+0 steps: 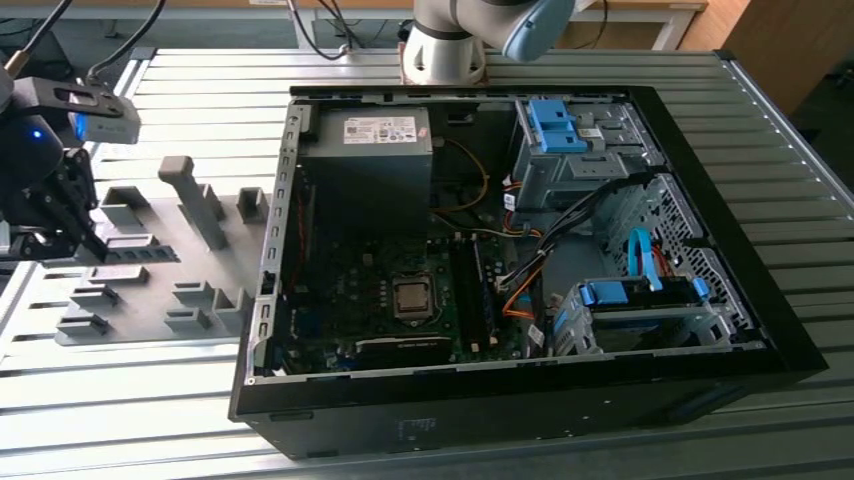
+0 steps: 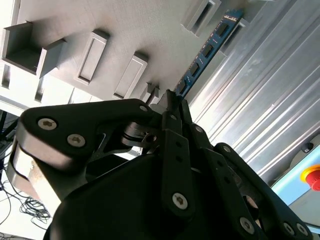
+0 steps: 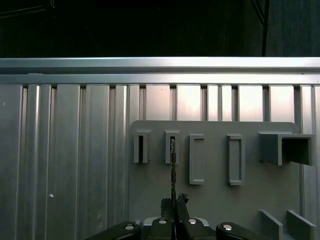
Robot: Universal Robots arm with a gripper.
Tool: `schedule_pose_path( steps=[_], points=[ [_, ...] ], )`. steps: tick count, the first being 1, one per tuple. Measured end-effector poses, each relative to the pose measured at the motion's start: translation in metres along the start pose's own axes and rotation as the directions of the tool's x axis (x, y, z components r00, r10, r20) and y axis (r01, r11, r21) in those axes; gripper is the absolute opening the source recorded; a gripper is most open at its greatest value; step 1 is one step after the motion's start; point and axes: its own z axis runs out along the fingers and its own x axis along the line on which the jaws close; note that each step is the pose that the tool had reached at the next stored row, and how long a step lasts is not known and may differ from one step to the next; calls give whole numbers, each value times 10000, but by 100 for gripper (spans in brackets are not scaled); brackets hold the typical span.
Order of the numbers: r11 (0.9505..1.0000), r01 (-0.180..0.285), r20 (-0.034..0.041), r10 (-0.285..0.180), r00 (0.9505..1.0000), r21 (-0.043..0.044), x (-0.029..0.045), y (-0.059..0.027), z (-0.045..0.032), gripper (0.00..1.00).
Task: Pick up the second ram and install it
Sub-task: 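Pick up the second ram and move it above second insertion slot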
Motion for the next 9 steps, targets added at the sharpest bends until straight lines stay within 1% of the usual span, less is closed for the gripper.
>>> schedule_pose_path(
  steps=[9],
  points=[
    [10000, 0, -5, 0, 10000, 1, 1, 1, -50, 14]
  ],
)
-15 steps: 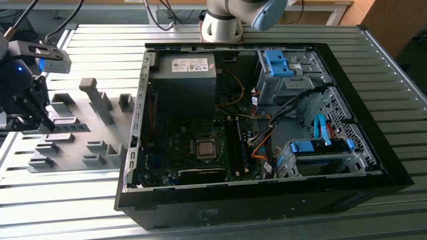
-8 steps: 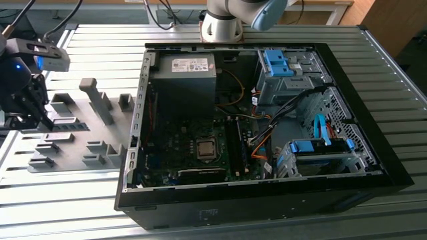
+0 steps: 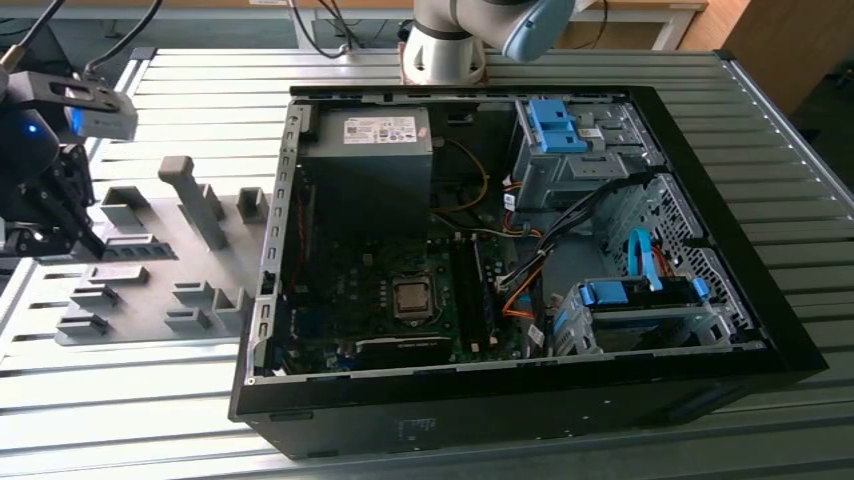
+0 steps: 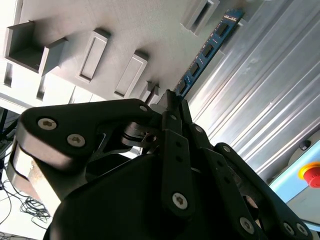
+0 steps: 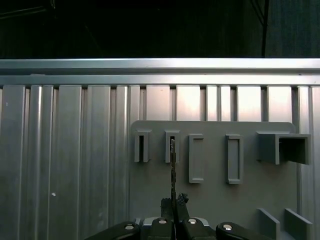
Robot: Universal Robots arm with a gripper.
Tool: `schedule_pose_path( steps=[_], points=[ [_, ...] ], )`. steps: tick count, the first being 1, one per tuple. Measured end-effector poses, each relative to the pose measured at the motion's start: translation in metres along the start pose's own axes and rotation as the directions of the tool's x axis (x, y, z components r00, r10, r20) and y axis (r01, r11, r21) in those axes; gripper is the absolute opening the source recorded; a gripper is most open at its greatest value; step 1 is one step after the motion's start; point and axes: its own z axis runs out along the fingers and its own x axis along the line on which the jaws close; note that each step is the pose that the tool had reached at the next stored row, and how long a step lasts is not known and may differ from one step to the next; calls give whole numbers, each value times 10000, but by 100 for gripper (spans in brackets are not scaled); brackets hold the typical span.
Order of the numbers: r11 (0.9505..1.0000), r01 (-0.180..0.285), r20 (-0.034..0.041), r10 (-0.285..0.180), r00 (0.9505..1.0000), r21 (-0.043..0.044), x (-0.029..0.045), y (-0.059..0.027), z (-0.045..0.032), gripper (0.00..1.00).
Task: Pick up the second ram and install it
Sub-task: 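Pick up the second ram and move it above second insertion slot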
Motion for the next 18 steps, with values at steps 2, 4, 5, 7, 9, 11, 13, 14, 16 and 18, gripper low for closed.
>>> schedule_pose_path(
  steps=[2, 4, 5, 7, 9, 11, 13, 14, 16, 18],
  points=[
    [10000, 0, -1, 0, 10000, -1, 0, 0, -12, 14],
    [10000, 0, -2, 0, 10000, -1, 0, 1, -24, 14],
    [10000, 0, -3, 0, 10000, -1, 1, 1, -30, 14],
    [10000, 0, -3, 0, 10000, -1, 1, 1, -43, 14],
    [10000, 0, -4, 0, 10000, 0, 1, 2, -54, 14],
    [10000, 0, -5, 0, 10000, -1, 1, 2, -66, 14],
    [10000, 0, -7, 0, 10000, -1, 1, 2, -78, 14],
    [10000, 0, -7, 0, 10000, -1, 1, 3, -84, 14],
    [10000, 0, -8, 0, 10000, -1, 2, 3, -96, 14],
    [10000, 0, -9, 0, 10000, 0, 2, 3, -108, 14]
  ],
)
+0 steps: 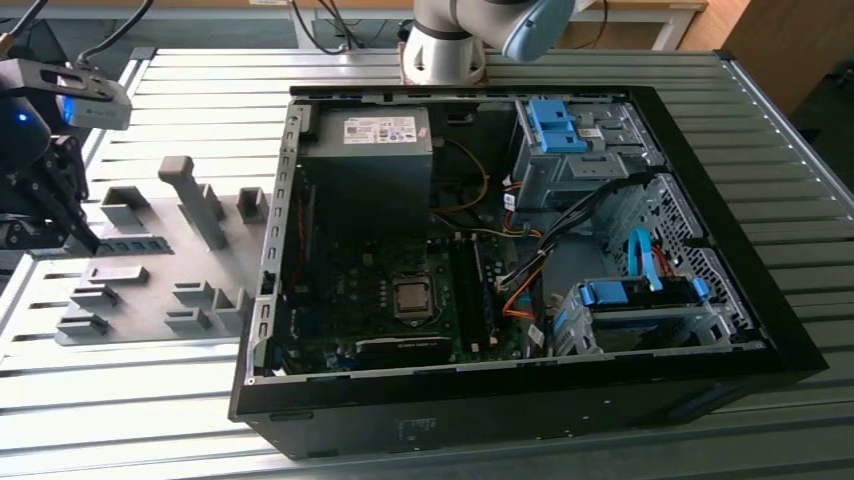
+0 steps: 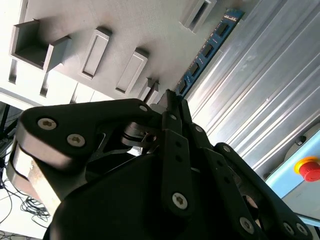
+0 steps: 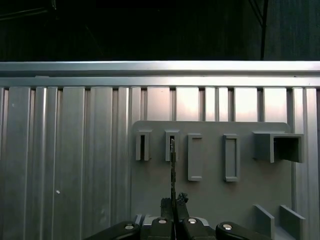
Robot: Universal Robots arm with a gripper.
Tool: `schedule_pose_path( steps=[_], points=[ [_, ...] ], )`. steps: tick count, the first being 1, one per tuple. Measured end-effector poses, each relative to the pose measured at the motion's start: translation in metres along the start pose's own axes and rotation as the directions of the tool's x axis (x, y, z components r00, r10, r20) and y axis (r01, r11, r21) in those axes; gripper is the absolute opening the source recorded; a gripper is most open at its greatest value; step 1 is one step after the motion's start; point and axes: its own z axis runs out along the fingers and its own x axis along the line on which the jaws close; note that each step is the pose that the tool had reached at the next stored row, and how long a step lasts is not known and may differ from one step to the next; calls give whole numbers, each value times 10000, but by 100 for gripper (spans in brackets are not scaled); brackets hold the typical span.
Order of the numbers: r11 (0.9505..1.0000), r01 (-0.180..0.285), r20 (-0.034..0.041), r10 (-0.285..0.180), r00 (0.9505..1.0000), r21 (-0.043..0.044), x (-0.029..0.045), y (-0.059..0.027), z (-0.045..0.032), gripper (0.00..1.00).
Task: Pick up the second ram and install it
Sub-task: 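Pick up the second ram and move it above second insertion slot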
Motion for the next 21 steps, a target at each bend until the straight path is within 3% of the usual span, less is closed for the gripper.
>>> schedule_pose_path(
  steps=[21],
  points=[
    [10000, 0, -16, 0, 10000, 0, 2, 5, -182, 14]
  ],
)
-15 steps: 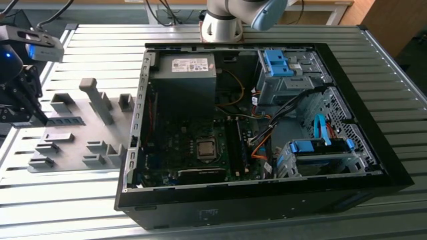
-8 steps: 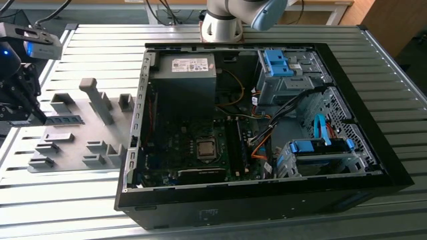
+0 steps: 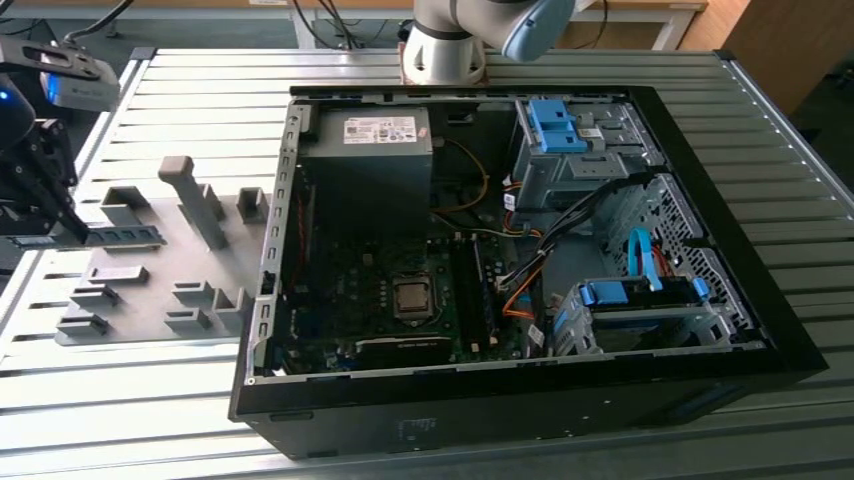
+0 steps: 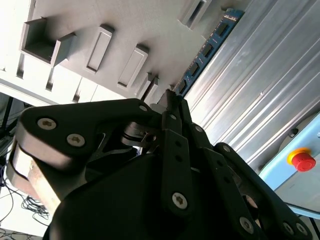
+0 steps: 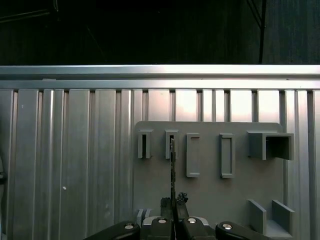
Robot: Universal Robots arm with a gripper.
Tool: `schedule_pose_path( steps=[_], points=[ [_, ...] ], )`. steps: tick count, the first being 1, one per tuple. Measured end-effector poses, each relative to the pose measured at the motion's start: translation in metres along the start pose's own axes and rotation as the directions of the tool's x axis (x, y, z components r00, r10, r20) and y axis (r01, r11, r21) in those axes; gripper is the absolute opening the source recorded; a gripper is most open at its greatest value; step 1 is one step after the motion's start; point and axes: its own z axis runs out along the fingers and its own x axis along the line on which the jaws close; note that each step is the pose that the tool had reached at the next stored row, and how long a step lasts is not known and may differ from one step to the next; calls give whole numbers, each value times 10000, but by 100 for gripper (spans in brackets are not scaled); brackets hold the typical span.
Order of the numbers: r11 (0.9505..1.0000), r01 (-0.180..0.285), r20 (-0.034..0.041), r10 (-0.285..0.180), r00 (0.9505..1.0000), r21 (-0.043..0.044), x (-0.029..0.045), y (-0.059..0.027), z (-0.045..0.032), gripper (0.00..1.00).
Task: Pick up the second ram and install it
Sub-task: 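Pick up the second ram and move it above second insertion slot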
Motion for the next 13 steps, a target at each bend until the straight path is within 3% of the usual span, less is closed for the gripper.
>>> schedule_pose_path(
  steps=[5, 13],
  points=[
    [10000, -1, -1, 1, 10000, 0, 2, 3, -93, 14],
    [10000, -5, -2, 5, 10000, -1, 11, 13, -442, 14]
  ],
)
